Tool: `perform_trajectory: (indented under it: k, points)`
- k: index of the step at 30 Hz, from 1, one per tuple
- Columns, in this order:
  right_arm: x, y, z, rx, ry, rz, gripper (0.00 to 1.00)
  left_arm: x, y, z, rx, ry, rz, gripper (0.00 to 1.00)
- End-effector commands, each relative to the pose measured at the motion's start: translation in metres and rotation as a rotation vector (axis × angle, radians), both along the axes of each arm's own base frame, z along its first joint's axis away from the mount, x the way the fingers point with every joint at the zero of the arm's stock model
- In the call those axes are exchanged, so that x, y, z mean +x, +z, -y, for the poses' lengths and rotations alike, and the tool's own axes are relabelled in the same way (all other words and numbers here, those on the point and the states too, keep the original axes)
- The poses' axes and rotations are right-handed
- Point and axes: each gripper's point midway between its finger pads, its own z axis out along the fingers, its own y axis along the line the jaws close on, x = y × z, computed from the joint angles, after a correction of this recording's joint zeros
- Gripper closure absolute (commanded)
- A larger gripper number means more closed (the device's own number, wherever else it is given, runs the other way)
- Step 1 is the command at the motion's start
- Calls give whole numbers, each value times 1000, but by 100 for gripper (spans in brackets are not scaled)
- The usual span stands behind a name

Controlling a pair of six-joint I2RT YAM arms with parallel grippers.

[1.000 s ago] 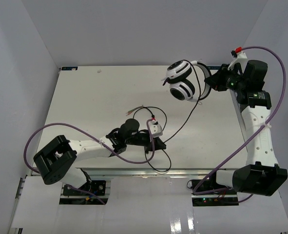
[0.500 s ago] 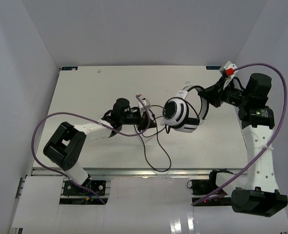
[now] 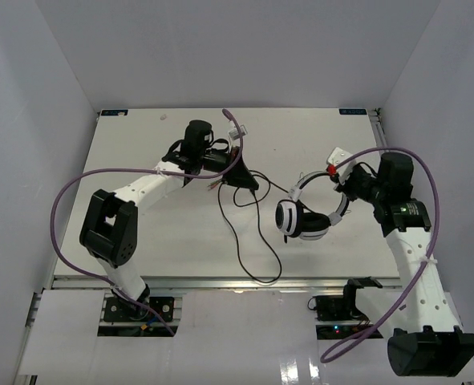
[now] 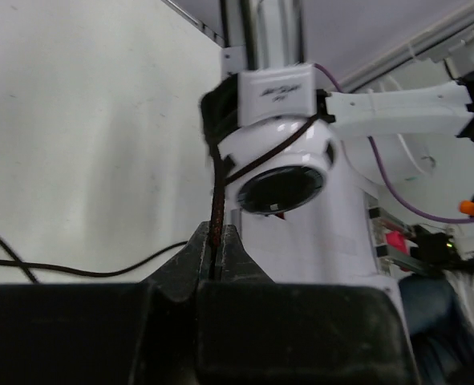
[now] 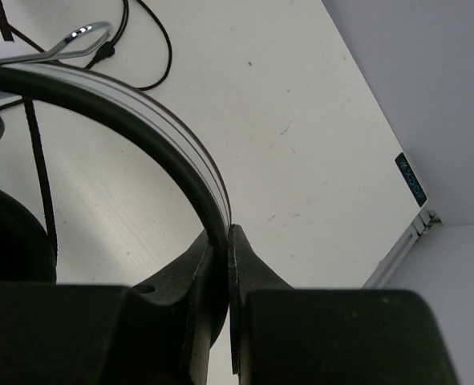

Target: Wrap the headphones

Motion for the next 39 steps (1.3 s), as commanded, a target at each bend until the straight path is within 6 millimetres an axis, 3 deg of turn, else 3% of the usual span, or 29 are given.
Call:
perform_trajectory:
  k: [1,3,5,7,9,12,15,18,22,27,31,32,34,39]
  points:
    - [31,19,2,-86,-205,200,92,-53,37,9,-13,-169,-194,100]
    - [36,17,-12,-65,-249,229,92,-67,46,22,-8,-190,-243,100]
    - [47,23,-15,-13,-357,274,92,-68,59,34,-27,-145,-279,100]
    - [58,27,-2,59,-523,284,92,-73,74,40,-72,-126,-330,100]
    - [69,46,19,153,-715,334,92,-68,85,44,-115,-71,-336,100]
    - [79,49,24,291,-852,284,92,-64,86,52,-110,11,-375,100]
    - [87,44,14,400,-884,211,92,-63,85,62,-99,78,-399,98]
    - [96,44,-3,532,-893,116,92,-49,87,72,-116,208,-397,90]
    - [106,45,-22,644,-890,3,92,-27,85,85,-143,355,-350,66]
    - [122,59,-25,786,-868,-112,92,-34,84,104,-172,431,-132,46]
    - [126,81,-21,888,-811,-171,92,-53,62,104,-134,465,85,33]
    - [124,88,-18,911,-801,-175,92,-55,41,98,-108,466,110,32]
    - [119,102,-21,942,-751,-195,92,-56,30,90,-124,478,164,29]
    - [99,136,-31,998,-637,-231,92,-53,-37,84,-27,441,336,26]
